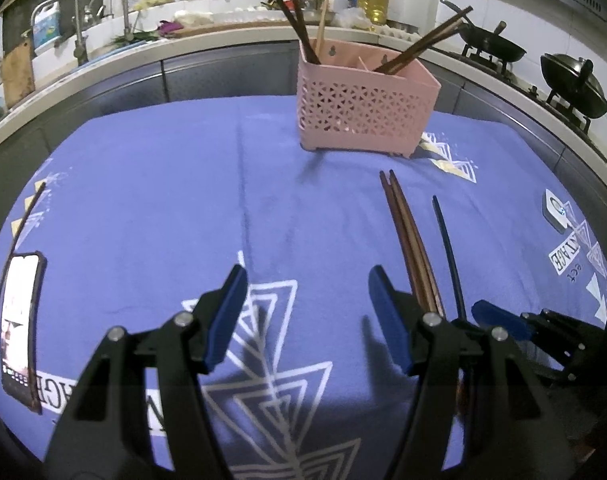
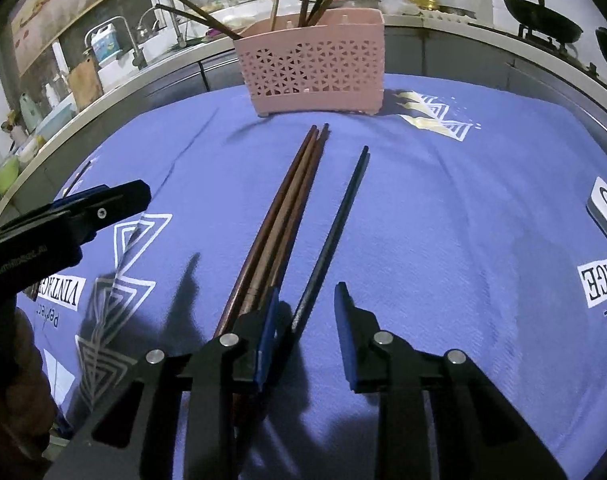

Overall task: Organize utensils
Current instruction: 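Move both open tools back over the remaining chopsticks on the cloth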

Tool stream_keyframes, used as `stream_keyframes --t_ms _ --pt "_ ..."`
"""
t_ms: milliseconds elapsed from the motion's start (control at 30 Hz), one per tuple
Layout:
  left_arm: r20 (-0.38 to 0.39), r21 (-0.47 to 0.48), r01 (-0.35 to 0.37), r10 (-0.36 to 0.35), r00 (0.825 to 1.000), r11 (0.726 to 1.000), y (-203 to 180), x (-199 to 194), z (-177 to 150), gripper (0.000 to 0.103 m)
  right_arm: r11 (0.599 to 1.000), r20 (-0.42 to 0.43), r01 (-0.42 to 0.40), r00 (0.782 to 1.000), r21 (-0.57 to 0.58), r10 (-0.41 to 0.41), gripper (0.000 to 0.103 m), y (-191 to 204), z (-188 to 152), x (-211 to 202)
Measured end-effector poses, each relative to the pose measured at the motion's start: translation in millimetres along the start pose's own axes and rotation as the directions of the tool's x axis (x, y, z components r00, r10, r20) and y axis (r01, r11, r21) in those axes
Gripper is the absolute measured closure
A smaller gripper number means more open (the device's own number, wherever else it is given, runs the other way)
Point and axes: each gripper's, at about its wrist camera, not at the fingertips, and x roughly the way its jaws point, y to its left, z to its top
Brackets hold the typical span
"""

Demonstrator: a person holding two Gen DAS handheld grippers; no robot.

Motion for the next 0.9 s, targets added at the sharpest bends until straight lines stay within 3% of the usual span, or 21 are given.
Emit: stream_keyframes --t_ms 300,667,767,900 --pt "-0.012 0.002 -0.003 0.003 1.000 1.000 0.2 2.9 -0.8 0.042 0.998 0.015 0.021 1.000 0.061 -0.022 0.074 -17.2 1.8 -3.3" --pt "-0.027 0.005 0.003 -0.003 1.000 1.000 -0.4 5.7 -2.0 0.042 0.997 0.049 -0.020 0.999 0.079 0.016 0.074 -15.7 5.0 -12.9" --pt "-0.041 -0.005 0.026 -0.026 0.999 1.000 0.8 7.3 -1.3 0.042 0.994 0.060 -0.030 0.998 0.105 0.024 0.074 -21.4 6.5 -15.9" --pt "-0.076 -0.044 0.134 -0.137 0.988 0.990 4.2 11.8 0.9 0.042 0.994 0.048 -0.031 0.999 0.105 0.026 0.074 -21.6 5.6 -14.5"
